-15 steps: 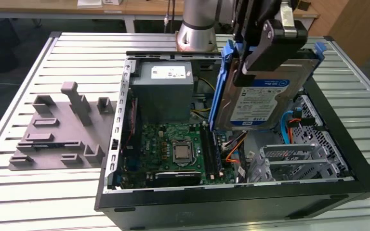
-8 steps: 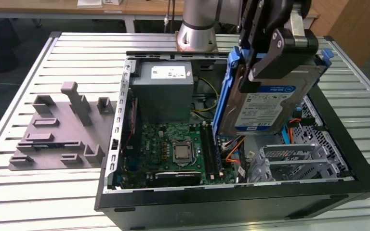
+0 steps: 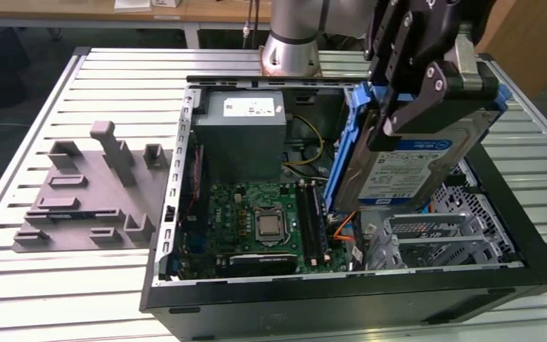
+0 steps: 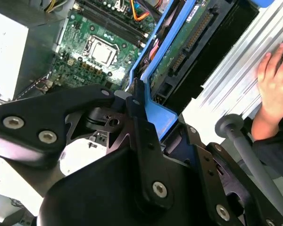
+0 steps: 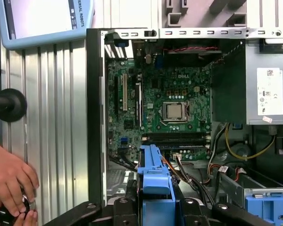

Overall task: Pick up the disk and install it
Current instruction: 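Insert the disk into the insertion slot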

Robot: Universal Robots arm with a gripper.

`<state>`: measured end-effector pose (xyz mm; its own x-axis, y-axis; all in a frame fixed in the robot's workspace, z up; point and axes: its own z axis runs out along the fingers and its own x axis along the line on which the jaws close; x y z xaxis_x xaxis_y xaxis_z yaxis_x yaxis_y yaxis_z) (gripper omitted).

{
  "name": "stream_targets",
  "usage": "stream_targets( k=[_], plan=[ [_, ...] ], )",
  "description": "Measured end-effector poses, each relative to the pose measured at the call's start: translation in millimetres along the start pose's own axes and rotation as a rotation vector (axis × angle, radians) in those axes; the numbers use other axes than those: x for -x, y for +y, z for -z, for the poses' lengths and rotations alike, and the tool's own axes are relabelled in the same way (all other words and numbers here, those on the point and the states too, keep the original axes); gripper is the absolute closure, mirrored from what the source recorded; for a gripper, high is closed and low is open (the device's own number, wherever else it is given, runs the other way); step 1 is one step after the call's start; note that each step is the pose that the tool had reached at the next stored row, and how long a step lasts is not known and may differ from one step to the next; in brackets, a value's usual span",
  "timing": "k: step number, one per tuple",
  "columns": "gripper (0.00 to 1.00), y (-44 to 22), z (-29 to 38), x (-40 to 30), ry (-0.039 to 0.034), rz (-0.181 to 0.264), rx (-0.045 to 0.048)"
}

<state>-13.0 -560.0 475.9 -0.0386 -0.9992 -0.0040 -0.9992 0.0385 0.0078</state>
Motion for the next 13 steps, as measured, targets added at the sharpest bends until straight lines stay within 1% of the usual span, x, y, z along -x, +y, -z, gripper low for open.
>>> stream_targets(
  k=[7, 10, 13],
  plan=[
    [0.64, -22.7, -2.9, -1.1, 0.0002, 0.000, 0.0000],
    [0.64, -27.5, -5.0, -2.7, 0.0000, 0.000, 0.0000],
    [0.64, -28.0, -6.0, -4.7, 0.0001, 0.000, 0.0000]
  ],
)
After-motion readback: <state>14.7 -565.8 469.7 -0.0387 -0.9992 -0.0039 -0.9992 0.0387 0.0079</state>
